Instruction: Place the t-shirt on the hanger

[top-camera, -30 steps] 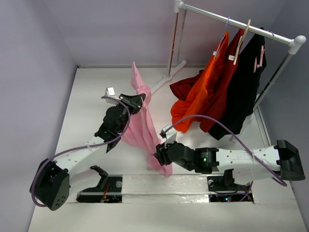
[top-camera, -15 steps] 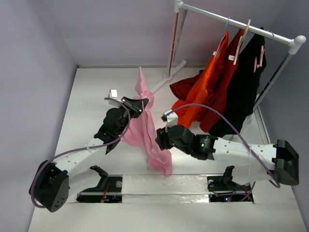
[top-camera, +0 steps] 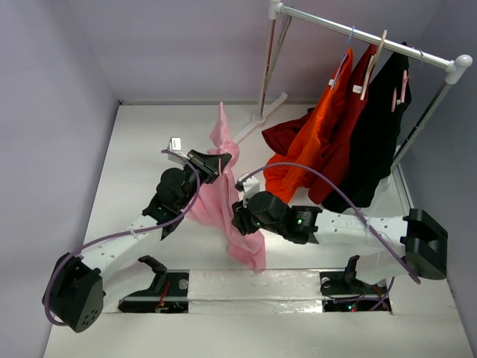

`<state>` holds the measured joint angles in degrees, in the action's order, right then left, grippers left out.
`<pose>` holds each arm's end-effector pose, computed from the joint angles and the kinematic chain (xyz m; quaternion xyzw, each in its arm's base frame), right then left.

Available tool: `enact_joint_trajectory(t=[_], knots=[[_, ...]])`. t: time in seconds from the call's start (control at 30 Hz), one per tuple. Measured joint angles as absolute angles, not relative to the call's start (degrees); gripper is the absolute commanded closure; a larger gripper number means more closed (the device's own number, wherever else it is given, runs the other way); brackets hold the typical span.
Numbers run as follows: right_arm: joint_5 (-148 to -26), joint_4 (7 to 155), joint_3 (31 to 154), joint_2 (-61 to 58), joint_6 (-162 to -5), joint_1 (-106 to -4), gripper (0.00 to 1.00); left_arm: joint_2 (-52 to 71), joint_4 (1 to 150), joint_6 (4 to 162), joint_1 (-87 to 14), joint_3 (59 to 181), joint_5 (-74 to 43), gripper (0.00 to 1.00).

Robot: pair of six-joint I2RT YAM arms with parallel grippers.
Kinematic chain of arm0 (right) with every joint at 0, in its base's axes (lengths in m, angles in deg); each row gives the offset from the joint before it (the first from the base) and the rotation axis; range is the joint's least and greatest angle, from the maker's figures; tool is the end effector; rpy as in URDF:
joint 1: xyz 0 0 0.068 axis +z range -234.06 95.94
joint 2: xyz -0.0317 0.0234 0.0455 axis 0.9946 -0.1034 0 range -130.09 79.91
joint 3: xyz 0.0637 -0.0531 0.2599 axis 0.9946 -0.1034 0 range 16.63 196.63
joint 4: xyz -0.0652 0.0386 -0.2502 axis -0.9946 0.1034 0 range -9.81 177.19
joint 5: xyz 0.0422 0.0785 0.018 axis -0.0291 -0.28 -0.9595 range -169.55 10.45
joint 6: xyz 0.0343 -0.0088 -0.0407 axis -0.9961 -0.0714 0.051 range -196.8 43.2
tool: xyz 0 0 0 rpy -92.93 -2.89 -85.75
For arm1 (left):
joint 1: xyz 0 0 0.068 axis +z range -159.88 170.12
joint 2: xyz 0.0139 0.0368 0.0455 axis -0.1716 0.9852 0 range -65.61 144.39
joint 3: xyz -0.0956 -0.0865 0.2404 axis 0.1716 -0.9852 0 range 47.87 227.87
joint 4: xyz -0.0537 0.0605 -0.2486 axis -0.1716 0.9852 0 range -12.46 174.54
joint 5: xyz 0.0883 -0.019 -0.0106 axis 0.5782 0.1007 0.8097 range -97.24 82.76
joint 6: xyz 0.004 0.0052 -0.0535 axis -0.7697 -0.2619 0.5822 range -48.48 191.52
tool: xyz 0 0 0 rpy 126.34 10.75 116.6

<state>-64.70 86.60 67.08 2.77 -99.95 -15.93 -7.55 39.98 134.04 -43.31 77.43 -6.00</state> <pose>0.1193 0.2731 0.2551 -0.2767 0.8291 0.2583 0.4115 0.1944 -0.1275 0.2907 -0.1709 0.6261 -0.5604 0.5145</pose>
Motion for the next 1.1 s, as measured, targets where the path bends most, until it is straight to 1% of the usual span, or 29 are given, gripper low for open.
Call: enact_joint_trajectory(t=[0.07,0.1,0.33,0.4,0.73,1.1], knots=[[-65.03,86.15,67.26,1.74,-99.58,-15.93,0.66,-7.55,39.96,134.22,-43.31,77.43,-7.03,1.0],[-65.05,86.08,67.28,1.44,-99.36,-15.93,0.75,-7.57,39.96,134.33,-43.31,77.43,-7.44,1.0],[-64.77,86.26,69.62,0.96,-97.7,-16.14,0.96,-8.42,40.24,134.59,-43.31,77.34,-9.52,1.0],[-64.75,86.26,71.06,1.0,-96.96,-16.14,1.0,-8.84,40.48,134.57,-43.31,77.17,-9.61,1.0],[-63.35,87.02,79.48,-0.6,-91.25,-16.14,1.0,-6.48,40.04,135.42,-43.29,75.53,-11.88,1.0],[-61.38,85.93,82.84,-4.18,-87.17,-16.25,1.0,-5.45,38.75,137.69,-41.8,75.53,-14.96,1.0]])
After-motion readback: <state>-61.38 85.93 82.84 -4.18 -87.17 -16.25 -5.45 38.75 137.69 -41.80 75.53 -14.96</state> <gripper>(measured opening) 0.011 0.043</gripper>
